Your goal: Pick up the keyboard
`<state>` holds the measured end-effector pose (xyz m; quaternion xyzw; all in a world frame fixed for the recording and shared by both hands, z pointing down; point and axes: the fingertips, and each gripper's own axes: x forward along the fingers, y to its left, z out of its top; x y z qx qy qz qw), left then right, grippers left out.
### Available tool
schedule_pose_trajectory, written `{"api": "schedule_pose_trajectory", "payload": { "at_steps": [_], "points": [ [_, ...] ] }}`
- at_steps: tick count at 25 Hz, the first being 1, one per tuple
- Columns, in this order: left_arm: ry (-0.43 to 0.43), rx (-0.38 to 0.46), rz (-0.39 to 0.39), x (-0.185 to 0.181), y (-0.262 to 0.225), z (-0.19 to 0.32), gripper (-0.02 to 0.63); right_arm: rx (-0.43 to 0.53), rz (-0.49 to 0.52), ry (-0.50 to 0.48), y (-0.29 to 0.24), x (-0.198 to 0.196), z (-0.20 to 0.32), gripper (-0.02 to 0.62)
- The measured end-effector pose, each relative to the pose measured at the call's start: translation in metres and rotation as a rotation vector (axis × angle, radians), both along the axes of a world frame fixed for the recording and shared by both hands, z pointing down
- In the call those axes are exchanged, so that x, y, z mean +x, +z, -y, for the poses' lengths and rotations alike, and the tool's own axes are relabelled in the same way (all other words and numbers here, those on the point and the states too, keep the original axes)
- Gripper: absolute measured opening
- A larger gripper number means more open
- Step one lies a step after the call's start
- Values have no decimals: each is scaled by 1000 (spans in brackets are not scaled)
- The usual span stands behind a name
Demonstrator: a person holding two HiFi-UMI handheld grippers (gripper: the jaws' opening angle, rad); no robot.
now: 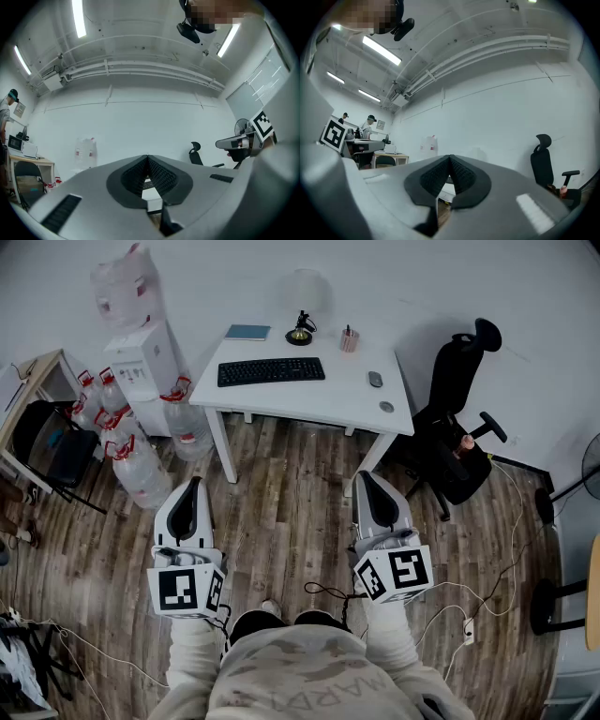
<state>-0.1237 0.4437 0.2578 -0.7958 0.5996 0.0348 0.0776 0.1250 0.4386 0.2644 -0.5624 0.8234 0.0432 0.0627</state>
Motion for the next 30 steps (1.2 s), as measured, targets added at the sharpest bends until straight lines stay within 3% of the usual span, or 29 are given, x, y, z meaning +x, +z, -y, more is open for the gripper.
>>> {"api": "schedule_pose_trajectory", "payload": {
  "at_steps": [22, 30],
  "points": [
    [43, -1, 6, -25, 11, 50, 6, 39, -11, 41, 8, -25, 41, 9],
    [64, 4, 0, -20, 15, 83, 6, 20, 2, 55, 16, -17, 69, 11]
  ]
}}
